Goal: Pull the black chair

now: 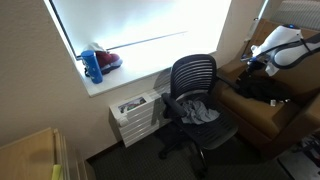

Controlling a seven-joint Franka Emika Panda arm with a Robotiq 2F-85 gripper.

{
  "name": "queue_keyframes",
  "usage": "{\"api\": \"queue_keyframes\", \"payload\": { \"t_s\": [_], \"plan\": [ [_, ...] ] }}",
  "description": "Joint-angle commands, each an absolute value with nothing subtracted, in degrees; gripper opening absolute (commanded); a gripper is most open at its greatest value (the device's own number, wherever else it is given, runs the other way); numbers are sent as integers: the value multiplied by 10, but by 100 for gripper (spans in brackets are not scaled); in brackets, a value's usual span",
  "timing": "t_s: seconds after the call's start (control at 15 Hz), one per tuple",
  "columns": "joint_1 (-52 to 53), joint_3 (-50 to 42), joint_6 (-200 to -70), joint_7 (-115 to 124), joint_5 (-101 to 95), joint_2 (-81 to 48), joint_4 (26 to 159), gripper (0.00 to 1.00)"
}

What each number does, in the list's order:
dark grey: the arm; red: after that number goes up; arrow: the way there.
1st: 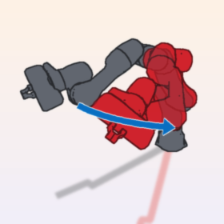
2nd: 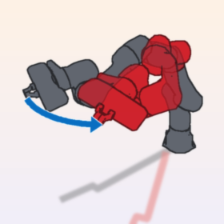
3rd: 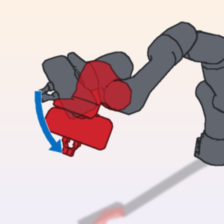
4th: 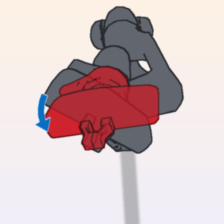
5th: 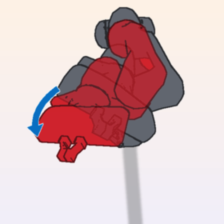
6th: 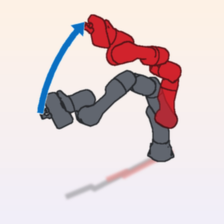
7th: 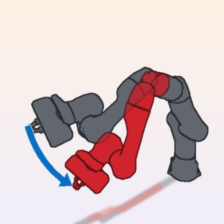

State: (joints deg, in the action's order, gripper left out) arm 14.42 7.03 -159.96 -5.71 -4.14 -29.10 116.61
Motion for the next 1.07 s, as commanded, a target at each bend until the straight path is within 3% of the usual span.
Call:
{"api": "queue_keyframes", "payload": {
  "t_s": [0.0, 0.13, 0.67, 1.0],
  "plan": [
    [216, -20, -1577, 18, -152, -339, 1060, 100],
    [189, 7, -1593, 10, -142, -329, 1086, 100],
    [204, -57, -1519, 106, -150, -419, 984, 100],
    [79, 68, -1457, -52, -53, -491, 903, 100]
  ]
}}
